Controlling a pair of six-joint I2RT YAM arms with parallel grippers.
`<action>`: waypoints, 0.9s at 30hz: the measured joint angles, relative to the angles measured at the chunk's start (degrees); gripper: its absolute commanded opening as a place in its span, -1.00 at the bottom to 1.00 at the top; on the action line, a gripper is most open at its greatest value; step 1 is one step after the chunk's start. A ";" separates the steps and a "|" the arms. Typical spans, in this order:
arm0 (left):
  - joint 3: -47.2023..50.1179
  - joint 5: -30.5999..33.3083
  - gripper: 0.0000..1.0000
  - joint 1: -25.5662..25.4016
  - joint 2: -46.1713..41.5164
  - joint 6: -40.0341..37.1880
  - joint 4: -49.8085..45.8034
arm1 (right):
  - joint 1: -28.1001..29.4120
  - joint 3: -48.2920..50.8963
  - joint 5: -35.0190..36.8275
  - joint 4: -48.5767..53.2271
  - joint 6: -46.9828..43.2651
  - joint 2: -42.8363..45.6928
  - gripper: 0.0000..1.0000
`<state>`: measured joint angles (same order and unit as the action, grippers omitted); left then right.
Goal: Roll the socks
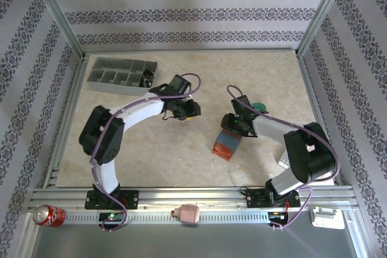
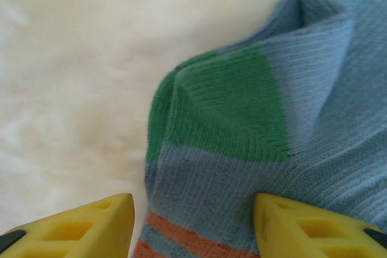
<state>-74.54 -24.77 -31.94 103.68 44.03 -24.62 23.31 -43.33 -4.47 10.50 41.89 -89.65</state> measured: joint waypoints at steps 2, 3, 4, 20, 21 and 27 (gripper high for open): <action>3.06 0.87 -0.32 2.08 -4.17 0.66 0.37 | 2.62 -1.99 -0.81 -2.69 2.14 -2.91 0.06; 5.16 1.25 -0.32 3.52 -6.91 1.11 0.76 | 4.22 -3.32 -1.09 -4.11 3.32 -4.98 0.05; 7.08 1.53 -0.32 4.85 -9.29 1.44 0.87 | 5.70 -5.09 -1.38 -5.29 4.39 -7.04 0.05; 26.60 2.62 -0.29 12.94 -30.21 6.34 -1.42 | 20.85 -19.12 -4.07 -9.46 -11.50 -9.20 0.24; 27.61 2.29 -0.29 12.94 -31.30 7.06 -1.42 | 21.20 -17.40 -4.13 -9.53 -15.98 -5.88 0.24; 37.27 -0.68 -0.21 12.96 -40.85 13.29 0.07 | 28.81 -4.04 -3.87 -8.94 -47.45 8.68 0.40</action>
<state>-37.28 -25.45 -18.98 62.83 57.32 -24.56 52.12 -47.37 -8.34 1.56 -5.56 -80.97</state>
